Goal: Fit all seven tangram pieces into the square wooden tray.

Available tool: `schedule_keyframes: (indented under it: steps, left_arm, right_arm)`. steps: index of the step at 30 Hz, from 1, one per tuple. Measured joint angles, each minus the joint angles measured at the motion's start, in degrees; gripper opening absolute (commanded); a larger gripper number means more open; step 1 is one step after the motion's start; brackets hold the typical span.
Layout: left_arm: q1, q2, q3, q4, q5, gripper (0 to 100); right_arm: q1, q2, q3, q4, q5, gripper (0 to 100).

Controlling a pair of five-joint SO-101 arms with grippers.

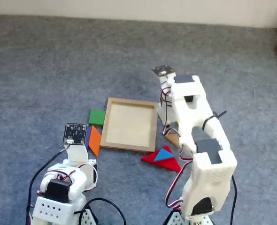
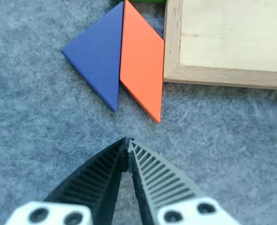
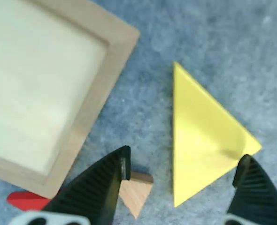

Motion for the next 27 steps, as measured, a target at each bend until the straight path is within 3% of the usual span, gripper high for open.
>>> schedule_keyframes:
  steps: [8, 27]
  left_arm:
    - [0.0, 0.0, 0.0, 0.0, 0.0, 1]
    - [0.0, 0.0, 0.0, 0.0, 0.0, 1]
  right_arm:
    - [0.62, 0.53, 0.0, -4.04, 0.53, 32.7]
    - [5.89, 7.21, -1.41, -4.75, 0.62, 11.5]
